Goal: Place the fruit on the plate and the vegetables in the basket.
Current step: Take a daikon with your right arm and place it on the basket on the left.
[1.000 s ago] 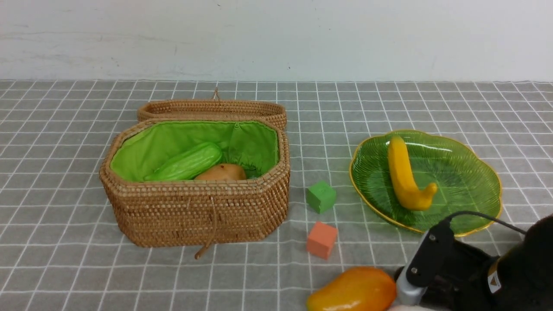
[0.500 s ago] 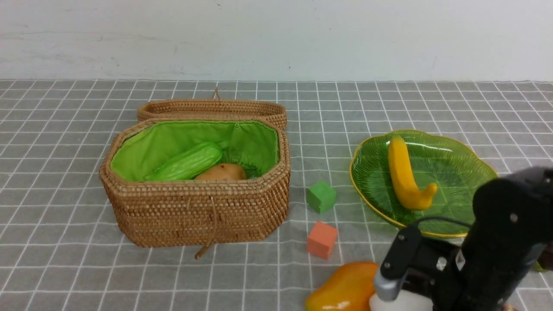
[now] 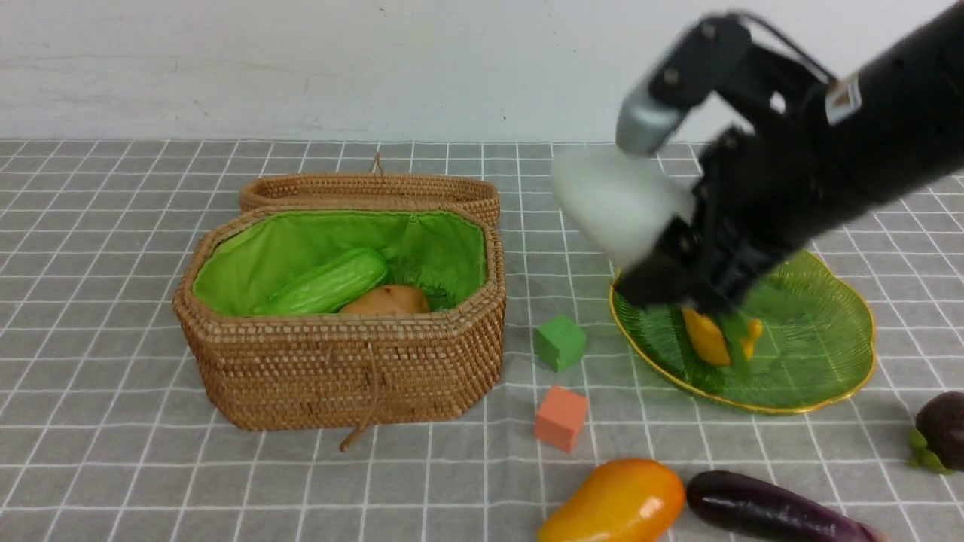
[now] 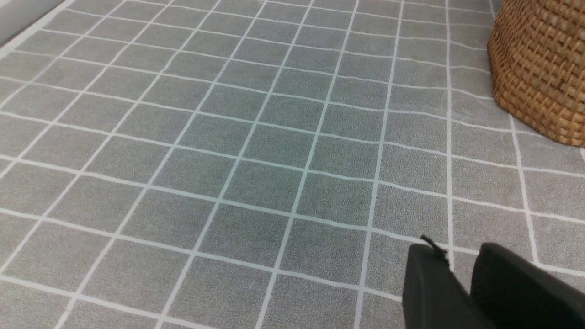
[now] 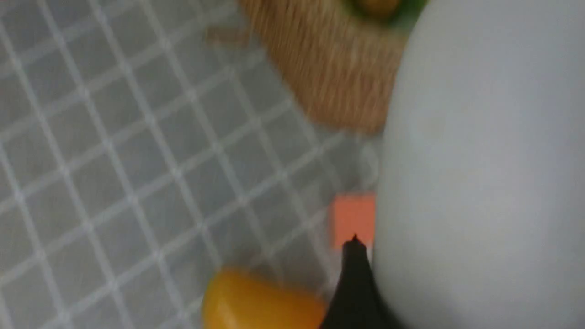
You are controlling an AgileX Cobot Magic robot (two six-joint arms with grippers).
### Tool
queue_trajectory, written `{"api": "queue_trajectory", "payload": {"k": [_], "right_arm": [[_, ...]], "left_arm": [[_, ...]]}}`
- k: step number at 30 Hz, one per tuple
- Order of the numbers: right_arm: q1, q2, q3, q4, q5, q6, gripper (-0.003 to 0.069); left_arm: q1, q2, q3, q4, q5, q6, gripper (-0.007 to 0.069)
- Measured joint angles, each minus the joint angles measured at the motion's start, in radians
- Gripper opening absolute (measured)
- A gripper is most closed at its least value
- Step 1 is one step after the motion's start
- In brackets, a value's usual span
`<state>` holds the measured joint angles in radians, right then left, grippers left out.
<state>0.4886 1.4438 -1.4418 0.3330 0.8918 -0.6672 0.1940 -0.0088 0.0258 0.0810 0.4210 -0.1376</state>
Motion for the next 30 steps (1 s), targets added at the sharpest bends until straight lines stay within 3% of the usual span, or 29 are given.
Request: {"api": "queue_trajectory", "payload": {"k": [2,3,6,8,9,12,13,17,21,22,24,27,30], "right_arm": [[0.001,0.003,-0.009,0.091,-0.147,-0.059,0.051],[0.007,0.016,-0.012,0.206,-0.277,-0.13,0.051],[0.042,0.073,-0.016,0.381,-0.474,-0.304,0.051],[0.067,0.103,-0.017,0.461,-0.53,-0.396,0.051],[0.108,0.169,-0.018,0.563,-0.615,-0.532,0.051],[0.184,0.292,-0.019,0.743,-0.732,-0.763,0.051],[0.184,0.301,-0.019,0.743,-0.74,-0.778,0.051],[0.242,0.469,-0.019,0.985,-0.876,-1.024,0.051],[0.248,0.508,-0.019,1.179,-0.919,-1.105,0.0532],[0.248,0.508,-0.019,1.179,-0.921,-1.106,0.0536],[0.248,0.504,-0.019,1.282,-0.932,-1.111,0.062],[0.248,0.5,-0.019,1.336,-0.933,-1.111,0.0673],[0.248,0.487,-0.019,1.354,-0.914,-1.113,0.0678]], "left_arm": [[0.0,0.0,0.0,0.0,0.0,0.0,0.0146],[0.0,0.0,0.0,0.0,0.0,0.0,0.0146],[0.0,0.0,0.0,0.0,0.0,0.0,0.0146],[0.0,0.0,0.0,0.0,0.0,0.0,0.0146],[0.0,0.0,0.0,0.0,0.0,0.0,0.0146],[0.0,0.0,0.0,0.0,0.0,0.0,0.0146],[0.0,0.0,0.0,0.0,0.0,0.0,0.0146],[0.0,0.0,0.0,0.0,0.0,0.0,0.0146],[0.0,0.0,0.0,0.0,0.0,0.0,0.0146],[0.0,0.0,0.0,0.0,0.0,0.0,0.0146],[0.0,0.0,0.0,0.0,0.0,0.0,0.0146],[0.0,0.0,0.0,0.0,0.0,0.0,0.0146],[0.0,0.0,0.0,0.0,0.0,0.0,0.0146]]}}
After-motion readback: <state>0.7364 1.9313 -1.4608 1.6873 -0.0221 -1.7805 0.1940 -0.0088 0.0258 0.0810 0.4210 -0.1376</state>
